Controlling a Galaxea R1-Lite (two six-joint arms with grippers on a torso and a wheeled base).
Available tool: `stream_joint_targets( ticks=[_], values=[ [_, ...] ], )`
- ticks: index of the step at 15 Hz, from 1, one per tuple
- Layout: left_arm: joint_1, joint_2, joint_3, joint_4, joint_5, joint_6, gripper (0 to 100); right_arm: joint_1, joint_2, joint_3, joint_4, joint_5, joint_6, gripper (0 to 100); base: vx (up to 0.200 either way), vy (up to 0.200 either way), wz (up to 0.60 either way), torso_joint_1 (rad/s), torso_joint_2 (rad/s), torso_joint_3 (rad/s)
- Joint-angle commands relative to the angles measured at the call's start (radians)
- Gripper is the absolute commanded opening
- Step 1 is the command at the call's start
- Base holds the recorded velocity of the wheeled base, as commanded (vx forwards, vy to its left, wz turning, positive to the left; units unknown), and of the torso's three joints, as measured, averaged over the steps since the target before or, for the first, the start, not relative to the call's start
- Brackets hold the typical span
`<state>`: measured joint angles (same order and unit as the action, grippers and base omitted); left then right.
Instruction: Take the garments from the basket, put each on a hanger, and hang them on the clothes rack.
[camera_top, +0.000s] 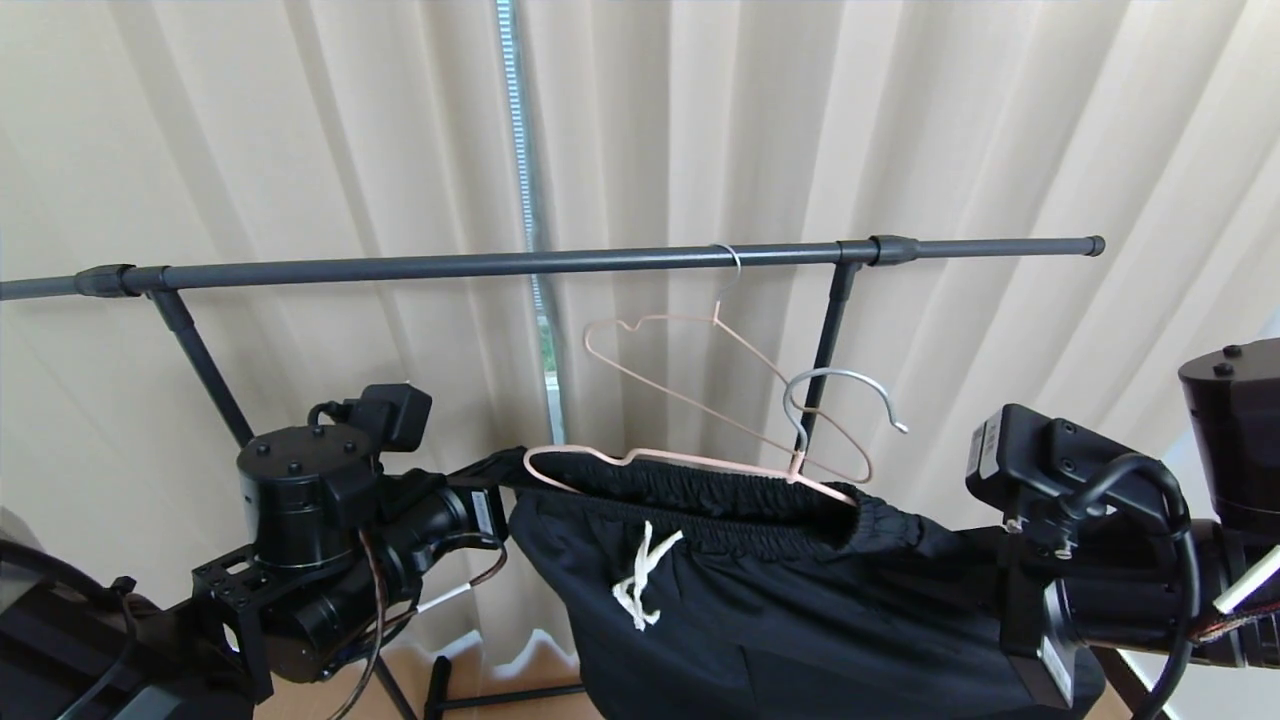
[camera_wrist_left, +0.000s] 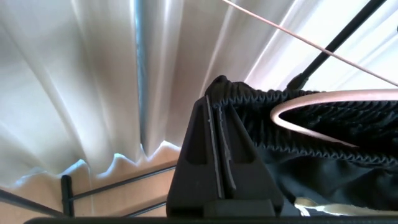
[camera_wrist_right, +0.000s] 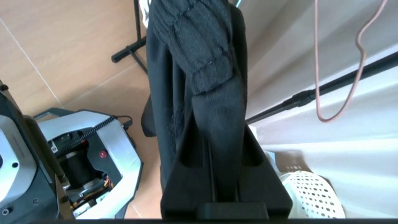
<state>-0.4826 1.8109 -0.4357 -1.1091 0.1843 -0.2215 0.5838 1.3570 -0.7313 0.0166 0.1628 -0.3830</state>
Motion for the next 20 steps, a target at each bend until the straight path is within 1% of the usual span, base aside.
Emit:
stream_joint_targets(
  ticks=[1, 2, 3, 4, 5, 6, 7, 8, 10, 13, 15, 16, 17, 20],
  values=[
    [0.007, -0.015, -0.009, 0.023, 0.0, 0.017, 0, -0.001, 0.017, 0.004, 0.006, -0.005, -0.01, 0, 0.0, 0.0, 0.0, 0.0, 0.0, 0.0],
    [0.005, -0.039, -0.032, 0.071, 0.0, 0.05, 0, 0.001, 0.019, 0.004, 0.013, -0.009, -0.014, 0, 0.0, 0.0, 0.0, 0.0, 0.0, 0.0],
    [-0.002, -0.058, -0.057, 0.124, 0.001, 0.056, 0, 0.001, 0.024, 0.004, 0.013, -0.009, -0.014, 0, 0.0, 0.0, 0.0, 0.0, 0.0, 0.0],
    [-0.002, -0.088, -0.103, 0.207, 0.003, 0.059, 0, 0.001, 0.033, 0.006, 0.014, -0.011, -0.014, 0, 0.0, 0.0, 0.0, 0.0, 0.0, 0.0],
    [-0.002, -0.13, -0.152, 0.319, 0.003, 0.062, 0, 0.001, 0.037, 0.007, 0.014, -0.016, -0.016, 0, 0.0, 0.0, 0.0, 0.0, 0.0, 0.0],
    [-0.002, -0.157, -0.182, 0.396, 0.003, 0.065, 0, 0.001, 0.042, 0.007, 0.014, -0.019, -0.014, 0, 0.0, 0.0, 0.0, 0.0, 0.0, 0.0],
    [-0.002, -0.193, -0.239, 0.531, 0.003, 0.085, 0, -0.001, 0.057, 0.006, 0.014, -0.022, -0.014, 0, 0.0, 0.0, 0.0, 0.0, 0.0, 0.0],
    [-0.002, -0.205, -0.282, 0.612, 0.003, 0.096, 0, 0.001, 0.074, 0.004, 0.013, -0.029, -0.014, 0, 0.0, 0.0, 0.0, 0.0, 0.0, 0.0],
    [-0.002, -0.211, -0.351, 0.729, 0.004, 0.122, 0, 0.001, 0.106, 0.001, 0.005, -0.071, -0.013, 0, 0.0, 0.0, 0.0, 0.0, 0.0, 0.0],
    [-0.013, -0.209, -0.463, 0.899, 0.011, 0.131, 0, -0.001, 0.113, 0.003, 0.005, -0.075, -0.013, 0, 0.0, 0.0, 0.0, 0.0, 0.0, 0.0],
    [-0.007, -0.208, -0.508, 0.973, 0.011, 0.131, 0, -0.001, 0.108, 0.006, 0.006, -0.077, -0.014, 0, 0.0, 0.0, 0.0, 0.0, 0.0, 0.0],
    [0.002, -0.206, -0.518, 0.983, 0.011, 0.131, 0, -0.006, 0.106, 0.006, 0.006, -0.077, -0.014, 0, 0.0, 0.0, 0.0, 0.0, 0.0, 0.0],
    [0.032, -0.205, -0.52, 0.985, 0.011, 0.134, 0, -0.016, 0.105, 0.006, 0.008, -0.077, -0.028, 0, 0.0, 0.0, 0.0, 0.0, 0.0, 0.0],
    [0.044, -0.208, -0.521, 0.986, 0.011, 0.163, 0, -0.027, 0.108, 0.006, 0.011, -0.078, -0.045, 0, 0.0, 0.0, 0.0, 0.0, 0.0, 0.0]
  ],
)
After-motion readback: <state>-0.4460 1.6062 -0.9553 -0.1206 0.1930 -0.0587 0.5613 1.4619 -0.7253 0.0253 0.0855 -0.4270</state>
